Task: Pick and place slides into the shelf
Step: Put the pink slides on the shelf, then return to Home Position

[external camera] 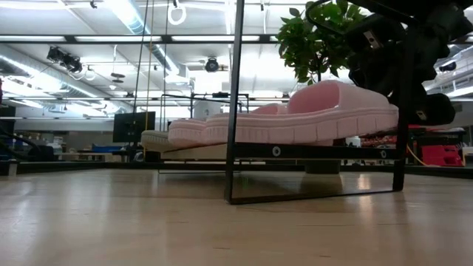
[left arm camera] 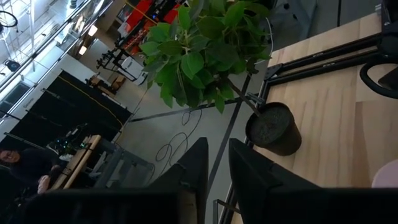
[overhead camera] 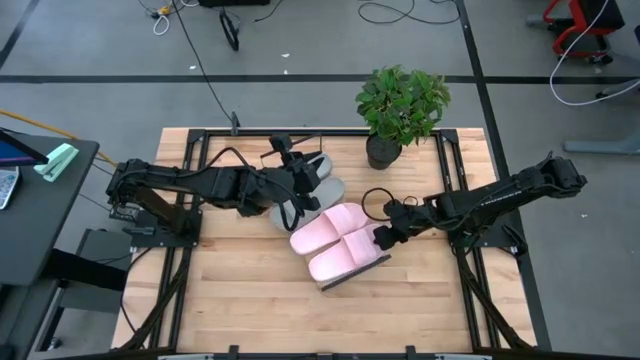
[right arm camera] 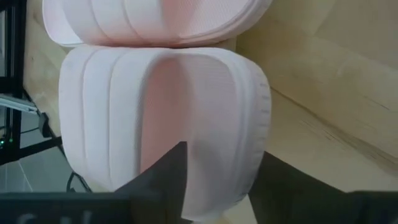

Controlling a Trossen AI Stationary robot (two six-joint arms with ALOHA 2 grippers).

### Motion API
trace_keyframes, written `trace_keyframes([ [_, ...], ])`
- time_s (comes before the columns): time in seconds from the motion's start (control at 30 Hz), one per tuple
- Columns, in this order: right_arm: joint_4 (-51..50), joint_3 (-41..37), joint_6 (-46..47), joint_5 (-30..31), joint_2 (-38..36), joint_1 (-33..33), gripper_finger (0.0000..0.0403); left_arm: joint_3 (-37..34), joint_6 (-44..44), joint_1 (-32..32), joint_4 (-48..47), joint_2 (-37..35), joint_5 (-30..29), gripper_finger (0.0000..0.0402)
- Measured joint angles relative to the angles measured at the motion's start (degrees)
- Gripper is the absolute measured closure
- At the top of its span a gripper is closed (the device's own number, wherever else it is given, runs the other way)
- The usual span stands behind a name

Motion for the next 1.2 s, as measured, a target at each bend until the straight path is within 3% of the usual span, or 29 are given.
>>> trace_keyframes([
  [0.53,-2.08,0.0,-0.54,3.2,0.0,0.0,0.0172,0.0,-1.06,0.0,0.02,0.0,0.02,0.0337],
  [0.9,-5.24,0.0,-1.4,1.9,-0.92,-0.92,0.0169,0.0,-1.87,0.0,0.02,0.0,0.02,0.0331],
  [1.2,-13.16,0.02,-0.4,0.83,-10.9,-2.66,0.0179,0.0,-5.08,-0.02,-3.25,0.0,1.46,0.0336],
])
